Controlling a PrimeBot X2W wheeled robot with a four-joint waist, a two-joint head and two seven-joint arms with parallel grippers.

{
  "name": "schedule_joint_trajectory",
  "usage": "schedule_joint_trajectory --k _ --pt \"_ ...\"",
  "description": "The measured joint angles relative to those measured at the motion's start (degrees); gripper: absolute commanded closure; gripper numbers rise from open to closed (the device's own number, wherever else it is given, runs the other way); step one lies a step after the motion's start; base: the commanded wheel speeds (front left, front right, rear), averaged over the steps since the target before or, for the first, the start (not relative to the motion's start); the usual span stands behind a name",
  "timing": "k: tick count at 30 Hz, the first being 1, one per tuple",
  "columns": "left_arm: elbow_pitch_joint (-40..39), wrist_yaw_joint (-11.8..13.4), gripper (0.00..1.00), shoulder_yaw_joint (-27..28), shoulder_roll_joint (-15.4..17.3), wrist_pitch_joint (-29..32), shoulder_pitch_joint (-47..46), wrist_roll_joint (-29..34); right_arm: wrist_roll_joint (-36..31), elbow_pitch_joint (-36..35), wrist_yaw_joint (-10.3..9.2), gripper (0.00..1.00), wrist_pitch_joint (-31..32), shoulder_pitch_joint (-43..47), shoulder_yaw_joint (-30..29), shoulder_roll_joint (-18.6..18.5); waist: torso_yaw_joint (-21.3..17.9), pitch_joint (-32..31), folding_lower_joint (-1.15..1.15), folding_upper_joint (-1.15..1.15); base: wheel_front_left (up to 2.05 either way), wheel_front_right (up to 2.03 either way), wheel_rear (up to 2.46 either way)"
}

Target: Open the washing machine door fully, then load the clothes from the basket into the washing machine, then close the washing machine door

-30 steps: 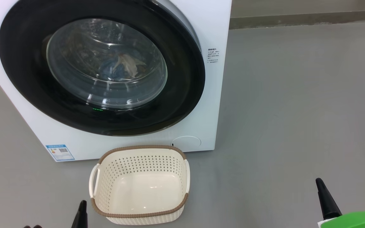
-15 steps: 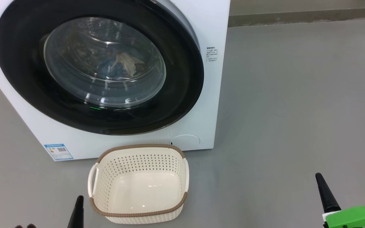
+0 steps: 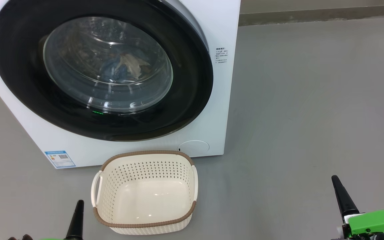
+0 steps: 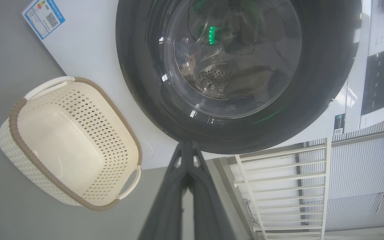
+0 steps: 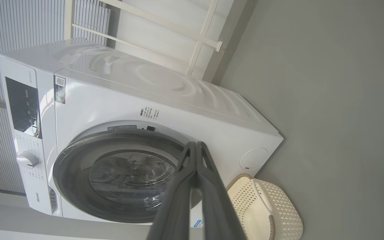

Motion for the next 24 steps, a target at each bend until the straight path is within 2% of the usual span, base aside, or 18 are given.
schedule_joint_trajectory --k 24 --pt "-0.53 -2.58 1.0 4.27 -1.23 3.71 -2.13 -12.3 15.12 2.23 -0.16 1.0 1.63 -3.79 -0.16 -0.33 -0.48 0.71 0.0 0.0 0.0 0.0 0.0"
